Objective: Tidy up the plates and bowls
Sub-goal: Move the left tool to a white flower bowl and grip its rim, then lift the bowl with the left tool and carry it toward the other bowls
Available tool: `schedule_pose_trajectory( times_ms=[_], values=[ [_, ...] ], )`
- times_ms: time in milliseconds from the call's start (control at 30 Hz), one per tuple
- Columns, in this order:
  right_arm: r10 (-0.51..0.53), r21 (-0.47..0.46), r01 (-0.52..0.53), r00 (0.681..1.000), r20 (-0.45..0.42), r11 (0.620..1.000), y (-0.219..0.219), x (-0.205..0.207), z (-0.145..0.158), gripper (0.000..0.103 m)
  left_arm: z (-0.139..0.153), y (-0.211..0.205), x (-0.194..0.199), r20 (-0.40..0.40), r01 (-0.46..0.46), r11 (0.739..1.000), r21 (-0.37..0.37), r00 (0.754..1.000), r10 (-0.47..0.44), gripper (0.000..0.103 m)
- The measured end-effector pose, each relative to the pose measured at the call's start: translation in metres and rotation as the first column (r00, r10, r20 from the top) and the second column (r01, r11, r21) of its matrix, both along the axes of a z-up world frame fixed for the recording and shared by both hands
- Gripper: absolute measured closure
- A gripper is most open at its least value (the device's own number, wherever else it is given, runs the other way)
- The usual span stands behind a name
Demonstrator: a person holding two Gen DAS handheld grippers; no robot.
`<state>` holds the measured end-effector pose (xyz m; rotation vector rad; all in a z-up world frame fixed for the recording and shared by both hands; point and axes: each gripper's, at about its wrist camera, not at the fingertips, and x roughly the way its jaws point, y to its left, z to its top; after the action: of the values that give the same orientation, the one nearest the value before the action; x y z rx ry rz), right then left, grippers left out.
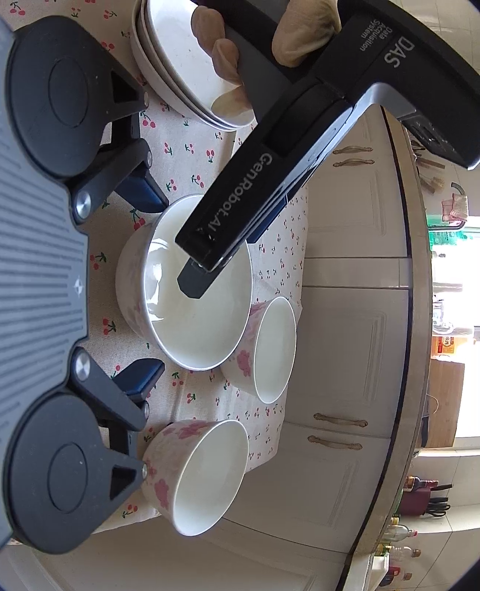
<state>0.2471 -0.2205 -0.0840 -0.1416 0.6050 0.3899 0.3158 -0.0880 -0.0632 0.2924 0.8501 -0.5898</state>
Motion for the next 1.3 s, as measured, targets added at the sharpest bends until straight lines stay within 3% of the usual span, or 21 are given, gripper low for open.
schedule_pose_trajectory(
  times_ms=[100,200,733,1300],
  values=[
    [0.008,-0.004,-0.008,1.0,0.004,1.0,0.001,0.0,0.001,0.016,-0.002,-0.002,0.003,-0.009,0.016,1.0,0.0,1.0,-0.016,0.029],
    [0.015,-0.01,-0.015,1.0,0.007,1.0,0.002,-0.002,0.0,0.017,-0.004,-0.004,0.005,-0.018,0.025,1.0,0.002,1.0,-0.025,0.037],
    [0.022,-0.029,-0.022,1.0,-0.003,0.999,0.005,-0.003,0.006,0.017,-0.004,-0.004,0.001,-0.033,0.046,0.999,-0.01,0.998,-0.046,0.038],
    [0.056,-0.045,-0.056,0.998,0.014,0.997,0.01,-0.053,0.032,0.017,0.016,0.006,-0.055,-0.004,0.037,0.997,-0.062,0.999,-0.037,0.038]
  ],
)
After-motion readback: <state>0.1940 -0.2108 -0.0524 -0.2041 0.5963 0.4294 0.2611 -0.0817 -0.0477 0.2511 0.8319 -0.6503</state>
